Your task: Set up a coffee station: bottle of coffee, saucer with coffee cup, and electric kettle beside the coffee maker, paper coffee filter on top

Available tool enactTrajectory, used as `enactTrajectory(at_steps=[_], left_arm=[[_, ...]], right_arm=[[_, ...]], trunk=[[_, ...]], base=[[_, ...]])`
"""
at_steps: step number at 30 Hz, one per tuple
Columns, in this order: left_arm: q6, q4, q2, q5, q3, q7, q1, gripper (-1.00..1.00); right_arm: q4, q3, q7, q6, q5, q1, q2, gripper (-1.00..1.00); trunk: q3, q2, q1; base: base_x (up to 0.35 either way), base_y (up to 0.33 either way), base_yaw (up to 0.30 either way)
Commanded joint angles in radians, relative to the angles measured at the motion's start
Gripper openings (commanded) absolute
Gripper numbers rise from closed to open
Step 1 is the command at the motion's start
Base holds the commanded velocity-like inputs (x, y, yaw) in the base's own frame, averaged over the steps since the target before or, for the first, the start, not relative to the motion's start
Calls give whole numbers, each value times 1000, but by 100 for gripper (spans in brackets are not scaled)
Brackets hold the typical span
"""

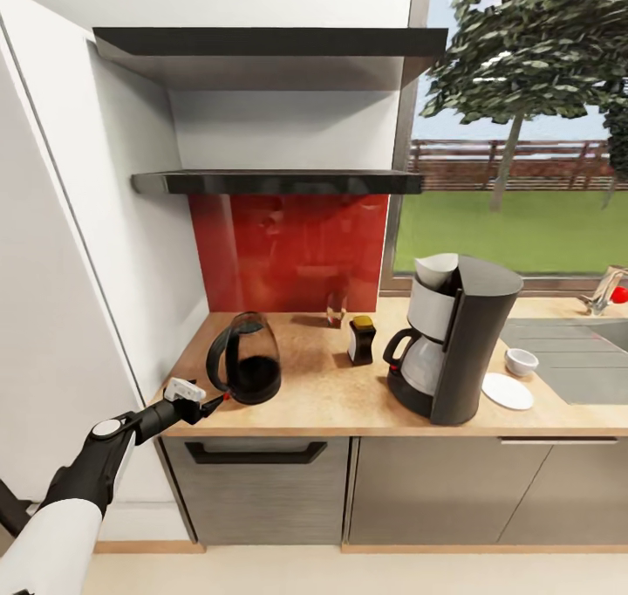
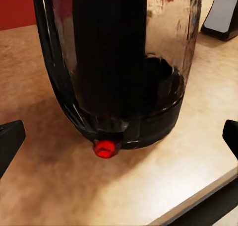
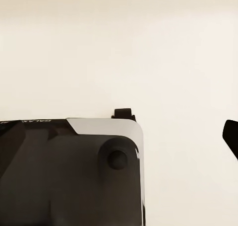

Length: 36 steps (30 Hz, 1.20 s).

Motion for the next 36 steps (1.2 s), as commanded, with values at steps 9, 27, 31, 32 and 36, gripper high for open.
enactTrajectory(at_steps=[9,27,31,32,36], left_arm=[[-4,-3,2,-10,8,-6,-4,100],[72,-132,-7,-6,2,-25,-13,100],[78,-135,-7,-6,-3,-29,-12,100],[79,-135,-7,-6,-3,-29,-12,100],[79,-135,-7,-6,-3,-30,-8,100]], right_arm=[[2,8,4,-4,-10,-1,0,100],[2,8,4,-4,-10,-1,0,100],[2,8,4,-4,-10,-1,0,100],[2,8,4,-4,-10,-1,0,100],[2,8,4,-4,-10,-1,0,100]], trunk=[[-2,-2,1],[-2,-2,1],[-2,-2,1],[-2,-2,1],[-2,-2,1]], base=[[10,0,0],[0,0,0],[98,-15,0],[222,-73,0],[161,-67,0]])
